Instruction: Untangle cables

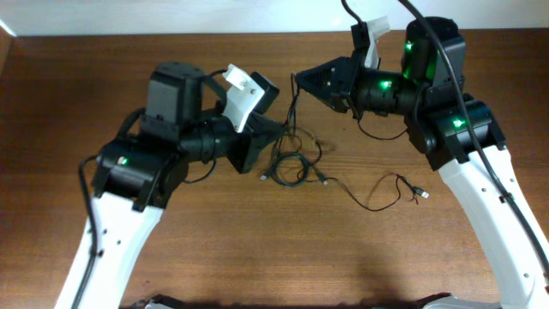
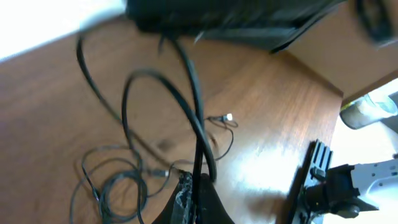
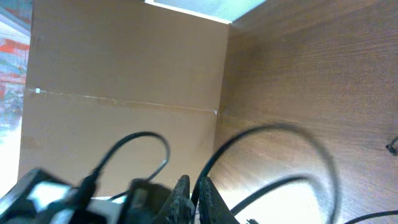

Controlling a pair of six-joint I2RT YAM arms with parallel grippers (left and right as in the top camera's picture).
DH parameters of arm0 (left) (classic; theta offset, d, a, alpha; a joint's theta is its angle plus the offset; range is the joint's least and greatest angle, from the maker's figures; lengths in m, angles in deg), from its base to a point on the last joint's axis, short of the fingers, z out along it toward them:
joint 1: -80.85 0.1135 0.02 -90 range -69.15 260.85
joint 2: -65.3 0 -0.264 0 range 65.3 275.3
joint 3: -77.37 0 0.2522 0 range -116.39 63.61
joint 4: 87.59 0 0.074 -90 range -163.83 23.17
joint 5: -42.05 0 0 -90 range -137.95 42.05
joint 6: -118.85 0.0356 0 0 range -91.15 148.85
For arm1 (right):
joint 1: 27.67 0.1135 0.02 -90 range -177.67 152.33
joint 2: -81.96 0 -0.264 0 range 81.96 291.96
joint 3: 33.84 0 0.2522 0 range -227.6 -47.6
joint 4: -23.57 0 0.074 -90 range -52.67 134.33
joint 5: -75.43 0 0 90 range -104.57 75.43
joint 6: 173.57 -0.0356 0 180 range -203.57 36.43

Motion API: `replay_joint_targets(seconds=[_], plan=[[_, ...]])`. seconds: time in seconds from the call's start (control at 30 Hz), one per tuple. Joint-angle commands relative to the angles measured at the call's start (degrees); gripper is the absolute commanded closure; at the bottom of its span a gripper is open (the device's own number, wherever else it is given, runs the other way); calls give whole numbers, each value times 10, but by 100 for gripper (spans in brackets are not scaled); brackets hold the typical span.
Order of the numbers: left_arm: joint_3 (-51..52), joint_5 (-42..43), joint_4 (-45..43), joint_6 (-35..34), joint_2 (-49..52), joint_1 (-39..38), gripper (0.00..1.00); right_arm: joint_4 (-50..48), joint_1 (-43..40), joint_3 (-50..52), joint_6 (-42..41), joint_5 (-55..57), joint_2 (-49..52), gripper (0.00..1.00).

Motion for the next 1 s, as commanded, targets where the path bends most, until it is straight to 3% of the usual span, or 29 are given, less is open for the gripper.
replay_joint_targets(seconds=[0.0,0.2,0.33,0.43,0.6,0.77,0.97], plan=[[-20,-2,-5,3,-41,0,100,-1,2,-9,10,4,-10,93],[-20,-53,-9,-12,-75,0,100,38,2,-9,58,52,-10,81],[-20,-128,-11,-48,-89,0,100,80,2,-9,63,75,-10,43],[-20,-217,-14,-94,-95,0,100,84,2,-9,108,28,-10,27],[-20,-242,-27,-145,-94,-1,100,83,22,-9,170,-10,-10,21],[-20,-242,-41,-208,-94,0,100,67,71,-9,324,-9,-10,14],[-20,-248,-34,-253,-92,0,100,68,85,-9,410,-11,-10,15]])
